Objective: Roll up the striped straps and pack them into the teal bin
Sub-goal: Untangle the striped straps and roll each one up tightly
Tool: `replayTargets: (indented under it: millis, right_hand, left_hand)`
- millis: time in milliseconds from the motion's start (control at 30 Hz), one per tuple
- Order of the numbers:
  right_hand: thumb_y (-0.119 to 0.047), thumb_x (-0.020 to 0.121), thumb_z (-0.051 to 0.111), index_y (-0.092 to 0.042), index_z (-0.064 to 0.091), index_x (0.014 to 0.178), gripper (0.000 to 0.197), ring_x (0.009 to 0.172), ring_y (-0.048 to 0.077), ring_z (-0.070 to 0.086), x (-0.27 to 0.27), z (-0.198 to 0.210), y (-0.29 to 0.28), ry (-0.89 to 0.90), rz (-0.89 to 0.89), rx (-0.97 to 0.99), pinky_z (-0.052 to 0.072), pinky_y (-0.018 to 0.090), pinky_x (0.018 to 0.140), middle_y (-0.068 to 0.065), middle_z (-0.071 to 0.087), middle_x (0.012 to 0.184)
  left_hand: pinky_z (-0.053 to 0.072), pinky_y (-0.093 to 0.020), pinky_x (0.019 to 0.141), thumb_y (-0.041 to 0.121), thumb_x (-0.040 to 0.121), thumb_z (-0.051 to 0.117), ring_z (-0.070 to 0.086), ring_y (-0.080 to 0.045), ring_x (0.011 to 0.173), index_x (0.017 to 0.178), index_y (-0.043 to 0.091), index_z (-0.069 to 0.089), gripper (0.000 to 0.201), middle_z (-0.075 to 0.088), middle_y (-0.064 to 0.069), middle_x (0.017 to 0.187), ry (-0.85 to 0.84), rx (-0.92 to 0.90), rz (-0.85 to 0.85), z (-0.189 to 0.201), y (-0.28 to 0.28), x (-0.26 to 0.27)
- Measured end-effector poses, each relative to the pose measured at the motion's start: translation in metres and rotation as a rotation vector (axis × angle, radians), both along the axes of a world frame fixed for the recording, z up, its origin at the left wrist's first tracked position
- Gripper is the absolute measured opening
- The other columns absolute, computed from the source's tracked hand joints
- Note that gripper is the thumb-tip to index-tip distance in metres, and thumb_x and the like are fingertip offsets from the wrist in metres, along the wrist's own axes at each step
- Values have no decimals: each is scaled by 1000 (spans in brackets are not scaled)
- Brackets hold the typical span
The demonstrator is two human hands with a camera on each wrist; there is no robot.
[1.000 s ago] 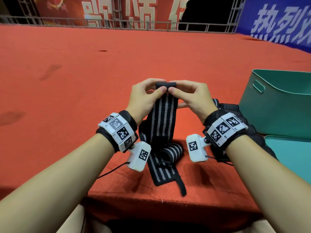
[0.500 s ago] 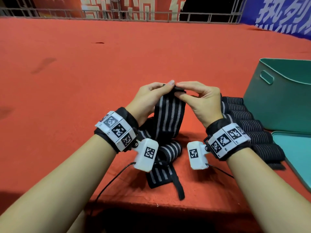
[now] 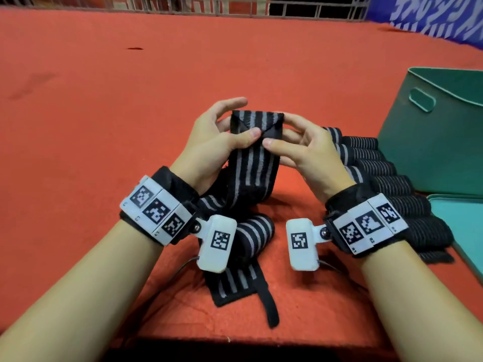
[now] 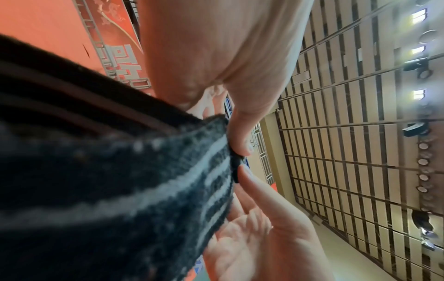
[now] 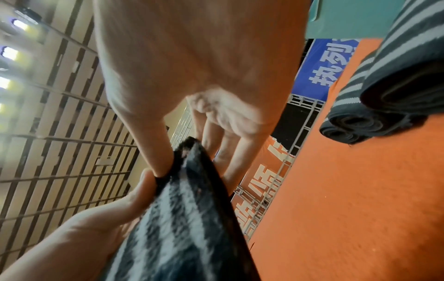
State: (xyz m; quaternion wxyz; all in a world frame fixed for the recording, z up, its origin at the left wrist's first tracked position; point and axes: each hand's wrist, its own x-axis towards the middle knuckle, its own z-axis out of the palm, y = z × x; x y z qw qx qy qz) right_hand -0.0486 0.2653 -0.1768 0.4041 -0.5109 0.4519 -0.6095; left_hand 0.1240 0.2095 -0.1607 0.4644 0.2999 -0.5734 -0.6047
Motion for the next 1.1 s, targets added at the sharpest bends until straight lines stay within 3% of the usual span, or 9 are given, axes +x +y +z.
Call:
replayTargets:
  millis: [133, 300, 400, 533, 633, 767, 833, 900, 1100]
  right_hand:
    - [6, 84, 76, -9, 65, 126, 46, 112, 19, 71, 5, -3, 6, 73, -36, -1, 62, 36, 75, 9, 75, 118]
    - [8, 79, 78, -11, 72, 117, 43, 105, 20, 74, 18, -6, 15, 0, -162, -40, 61, 34, 68, 6, 76, 114]
    - [13, 78, 75, -9, 75, 110, 38, 96, 18, 75, 23, -5, 24, -11, -145, -37, 60, 31, 66, 6, 77, 106]
    - [17, 80, 71, -11, 75, 92, 31, 87, 14, 74, 23, -6, 34, -66, -141, -24, 59, 27, 66, -1, 78, 88]
    - [18, 83, 66, -11, 76, 90, 32, 95, 19, 74, 20, -8, 31, -138, -148, 2, 59, 28, 72, 4, 77, 92]
    - [3, 94, 48, -10, 71, 108, 30, 103, 22, 69, 24, -11, 23, -356, -69, 66, 56, 31, 86, 10, 73, 107]
    - [-22, 99, 50, -14, 67, 115, 25, 106, 22, 66, 25, -9, 23, -405, 35, 111, 53, 35, 92, 7, 71, 115]
    - [-35, 102, 56, -15, 68, 118, 28, 109, 21, 70, 30, -9, 23, -263, 51, 123, 56, 38, 94, 4, 74, 115]
    - [-17, 103, 61, -1, 66, 123, 27, 115, 29, 69, 41, -16, 24, 15, -85, -4, 59, 47, 96, 17, 72, 120]
  left_hand:
    - [57, -43, 97, 0, 76, 82, 71, -26, 113, 136, 12, 58, 65, 75, -8, 116, -46, -40, 15, -15, 1, 12]
    - [58, -39, 95, 18, 90, 77, 75, -21, 103, 121, 10, 70, 33, 78, -6, 110, -188, -19, -22, -20, 15, 19]
    - [59, -30, 82, 29, 97, 69, 75, -17, 96, 119, 12, 70, 28, 78, -3, 108, -218, -15, -33, -17, 29, 24]
    - [44, -19, 54, 58, 97, 56, 63, -5, 64, 100, 23, 68, 37, 68, 7, 79, -300, -10, -55, -2, 42, 21]
    - [47, -15, 59, 40, 100, 62, 66, -6, 70, 105, 16, 69, 25, 69, 4, 83, -187, -42, -62, 0, 45, 15]
    - [42, -9, 46, 15, 99, 64, 60, 1, 51, 129, 7, 64, 31, 65, 3, 79, -29, 47, -1, 0, 44, 15]
    - [49, -12, 54, 11, 97, 67, 68, -4, 65, 137, 16, 61, 41, 70, 0, 92, -1, 37, 12, 2, 40, 19]
    - [56, -20, 68, 8, 94, 69, 74, -13, 87, 141, 24, 60, 50, 75, -1, 103, -7, 43, -4, -1, 35, 26]
    - [50, -29, 106, 12, 96, 69, 65, -10, 120, 154, 22, 44, 65, 68, 3, 130, -88, -6, 46, -9, 34, 25]
